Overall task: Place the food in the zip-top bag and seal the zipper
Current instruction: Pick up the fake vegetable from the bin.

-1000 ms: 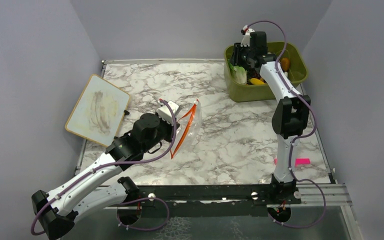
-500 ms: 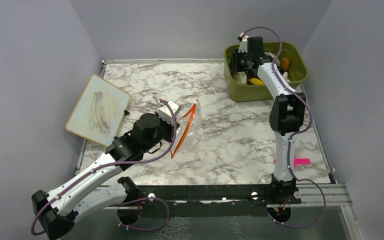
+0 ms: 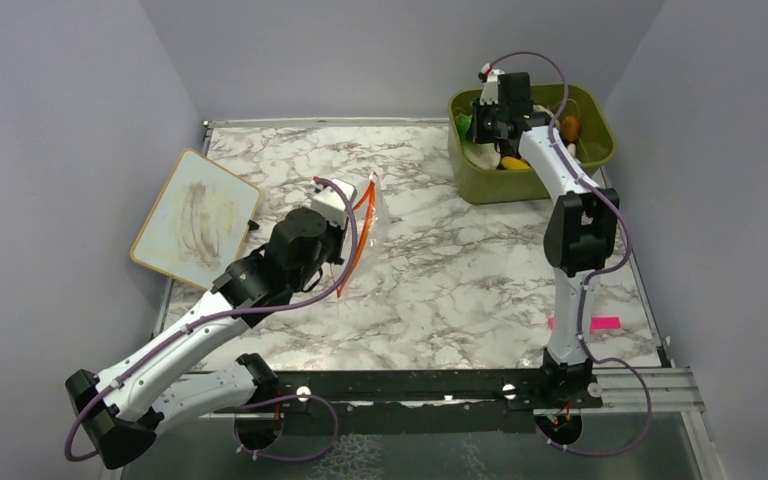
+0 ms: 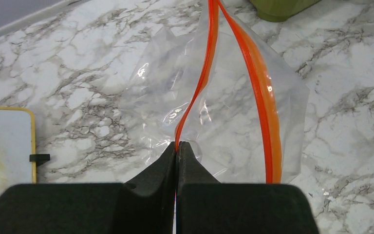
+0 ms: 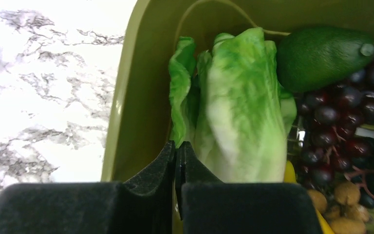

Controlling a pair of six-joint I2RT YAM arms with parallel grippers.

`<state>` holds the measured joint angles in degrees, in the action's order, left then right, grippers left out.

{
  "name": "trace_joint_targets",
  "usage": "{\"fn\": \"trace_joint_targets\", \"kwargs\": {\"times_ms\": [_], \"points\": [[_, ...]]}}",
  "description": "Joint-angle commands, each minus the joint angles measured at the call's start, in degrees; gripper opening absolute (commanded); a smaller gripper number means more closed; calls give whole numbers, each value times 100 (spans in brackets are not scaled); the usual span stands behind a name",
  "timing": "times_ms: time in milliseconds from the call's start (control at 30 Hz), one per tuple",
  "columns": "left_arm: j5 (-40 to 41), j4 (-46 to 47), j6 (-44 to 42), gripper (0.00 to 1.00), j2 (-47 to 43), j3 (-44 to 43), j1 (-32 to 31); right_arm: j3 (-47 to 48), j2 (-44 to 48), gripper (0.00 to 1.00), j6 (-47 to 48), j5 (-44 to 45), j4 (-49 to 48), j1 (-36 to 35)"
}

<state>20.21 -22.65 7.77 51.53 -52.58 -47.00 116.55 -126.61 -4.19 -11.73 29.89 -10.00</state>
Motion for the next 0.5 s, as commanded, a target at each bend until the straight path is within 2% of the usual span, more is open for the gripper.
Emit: {"fn": "trace_joint_targets", "kwargs": {"times_ms": [0, 200, 467], "points": [[609, -355, 16, 0, 292, -410, -19, -325, 1017, 1, 109, 184, -271, 46], [515, -538, 273, 0, 1017, -530, -15, -1211, 1958, 1, -7, 120, -471, 44], [-432, -357, 822, 0, 1834, -497, -8, -2026, 3032, 1, -245, -51, -569, 45]]}}
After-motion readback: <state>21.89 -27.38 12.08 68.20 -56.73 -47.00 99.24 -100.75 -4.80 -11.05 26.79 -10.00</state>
